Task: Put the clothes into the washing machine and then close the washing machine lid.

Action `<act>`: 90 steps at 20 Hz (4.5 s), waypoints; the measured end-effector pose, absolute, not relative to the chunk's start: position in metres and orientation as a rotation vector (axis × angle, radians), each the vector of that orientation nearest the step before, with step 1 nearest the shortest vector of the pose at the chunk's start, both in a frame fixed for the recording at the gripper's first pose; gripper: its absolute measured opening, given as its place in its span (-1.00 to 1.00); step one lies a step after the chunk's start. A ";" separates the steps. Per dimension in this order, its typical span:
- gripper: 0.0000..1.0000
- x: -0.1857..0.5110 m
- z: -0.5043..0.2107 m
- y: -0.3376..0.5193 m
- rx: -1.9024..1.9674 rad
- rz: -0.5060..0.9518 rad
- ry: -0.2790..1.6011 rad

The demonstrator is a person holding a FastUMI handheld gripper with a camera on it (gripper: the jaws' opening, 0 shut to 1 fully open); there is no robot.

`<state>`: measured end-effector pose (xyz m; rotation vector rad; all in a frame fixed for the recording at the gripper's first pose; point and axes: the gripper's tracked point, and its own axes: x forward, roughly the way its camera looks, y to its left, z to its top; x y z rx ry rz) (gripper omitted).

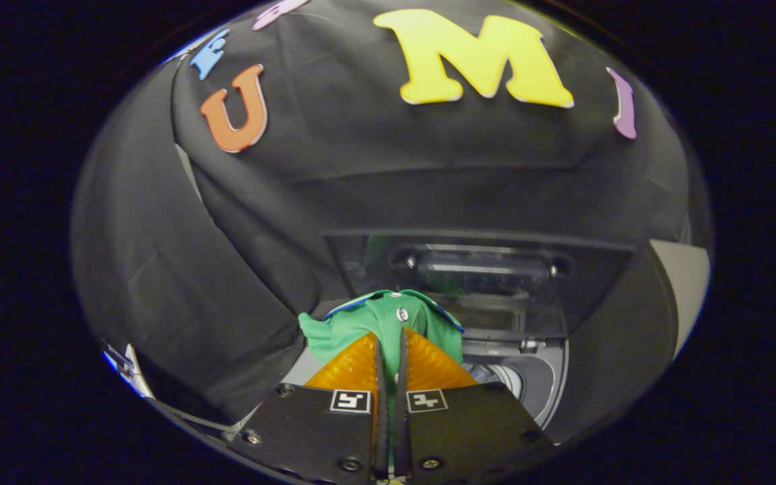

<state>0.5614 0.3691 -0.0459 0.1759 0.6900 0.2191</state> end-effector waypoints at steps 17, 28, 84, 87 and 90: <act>-0.87 0.531 -0.158 0.327 0.163 0.100 0.947; 0.84 0.527 -0.164 0.313 0.153 0.026 0.911; 0.85 0.705 0.007 0.308 0.143 -0.058 0.676; 0.84 0.698 0.008 0.309 0.132 -0.055 0.647; 0.85 0.690 0.008 0.310 0.129 -0.053 0.626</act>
